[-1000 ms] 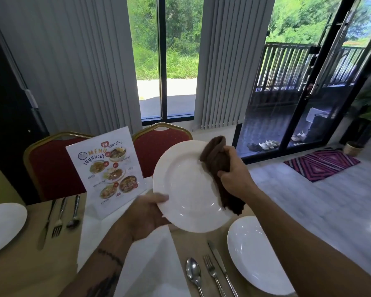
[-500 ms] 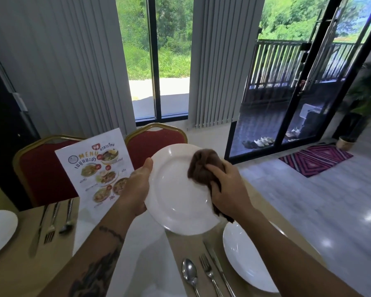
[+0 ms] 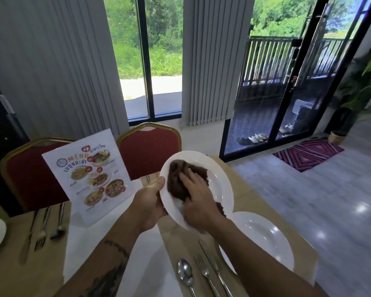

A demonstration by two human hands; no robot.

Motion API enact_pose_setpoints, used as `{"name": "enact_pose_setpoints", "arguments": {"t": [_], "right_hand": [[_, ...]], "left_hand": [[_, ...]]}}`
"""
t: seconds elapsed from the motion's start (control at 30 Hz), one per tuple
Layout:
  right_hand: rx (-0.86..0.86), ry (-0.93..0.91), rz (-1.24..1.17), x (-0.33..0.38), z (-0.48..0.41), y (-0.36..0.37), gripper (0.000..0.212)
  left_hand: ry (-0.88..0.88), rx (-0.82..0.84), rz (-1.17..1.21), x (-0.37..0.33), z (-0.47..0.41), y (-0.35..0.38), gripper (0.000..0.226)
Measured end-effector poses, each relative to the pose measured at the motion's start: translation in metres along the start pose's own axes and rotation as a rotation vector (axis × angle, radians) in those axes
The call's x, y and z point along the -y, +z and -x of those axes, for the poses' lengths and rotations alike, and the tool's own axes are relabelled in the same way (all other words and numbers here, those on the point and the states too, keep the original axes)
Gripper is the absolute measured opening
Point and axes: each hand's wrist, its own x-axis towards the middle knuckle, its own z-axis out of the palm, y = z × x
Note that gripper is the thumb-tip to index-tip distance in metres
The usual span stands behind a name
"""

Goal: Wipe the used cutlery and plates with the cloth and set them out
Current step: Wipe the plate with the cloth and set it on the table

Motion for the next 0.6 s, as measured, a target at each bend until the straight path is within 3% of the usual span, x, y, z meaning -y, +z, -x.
{"name": "enact_pose_setpoints", "arguments": {"t": [0.2,0.43,0.6], "right_hand": [[0.108,-0.098,-0.091,0.003,0.022,0.001,0.062],[0.031,-0.06,0.254,-0.046,0.014,-0.023,0.044],[0.09,0.096,0.389,-0.066,-0.005,-0.035,0.064]], "left_hand": [[0.064,-0.121,0.1,-0.009,-0.006,-0.011,0.042],[0.174,-0.255,-0.139,-0.002,-0.009,-0.008,0.027],[0.055,-0.165,-0.32,0.006,-0.009,0.001,0.03]]}}
